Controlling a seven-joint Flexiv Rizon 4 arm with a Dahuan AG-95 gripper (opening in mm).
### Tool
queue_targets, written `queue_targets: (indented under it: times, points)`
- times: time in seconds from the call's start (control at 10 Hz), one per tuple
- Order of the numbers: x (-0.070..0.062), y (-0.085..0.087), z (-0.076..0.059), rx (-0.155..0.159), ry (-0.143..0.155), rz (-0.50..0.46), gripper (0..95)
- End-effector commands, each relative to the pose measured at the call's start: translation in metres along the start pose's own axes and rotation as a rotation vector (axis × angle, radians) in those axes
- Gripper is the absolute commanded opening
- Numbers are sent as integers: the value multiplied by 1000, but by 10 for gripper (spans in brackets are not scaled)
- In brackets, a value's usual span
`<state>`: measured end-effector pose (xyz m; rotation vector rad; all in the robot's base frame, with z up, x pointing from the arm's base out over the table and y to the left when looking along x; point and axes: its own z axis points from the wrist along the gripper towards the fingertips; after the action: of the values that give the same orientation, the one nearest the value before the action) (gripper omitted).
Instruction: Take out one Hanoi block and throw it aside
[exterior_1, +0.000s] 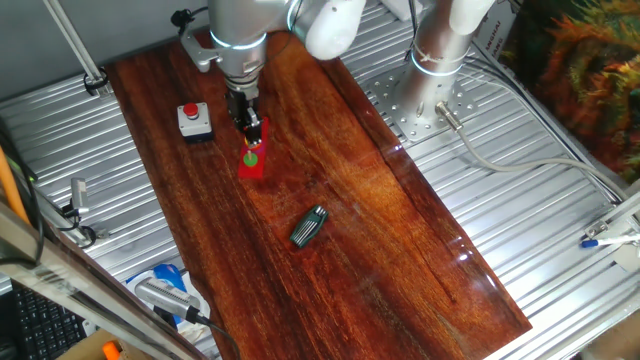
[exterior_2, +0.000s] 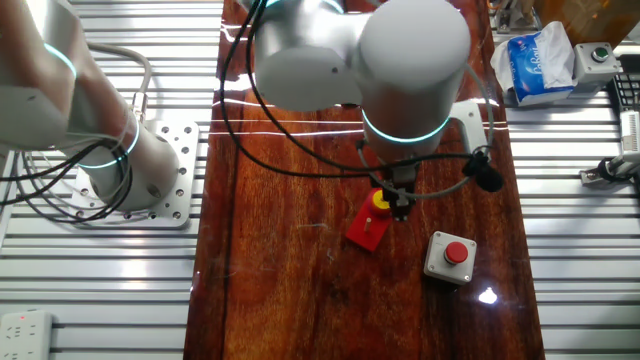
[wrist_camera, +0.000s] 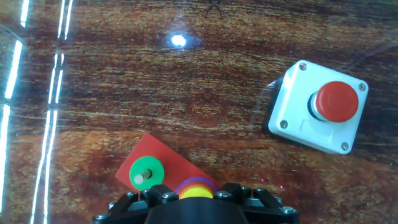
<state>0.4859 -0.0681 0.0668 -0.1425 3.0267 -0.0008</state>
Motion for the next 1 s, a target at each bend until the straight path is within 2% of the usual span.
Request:
queue_targets:
  times: [0.1, 1.0]
  points:
    - [4, -1, -5, 0, -4, 3, 570]
    - [2, -1, 0, 5, -3, 21, 570]
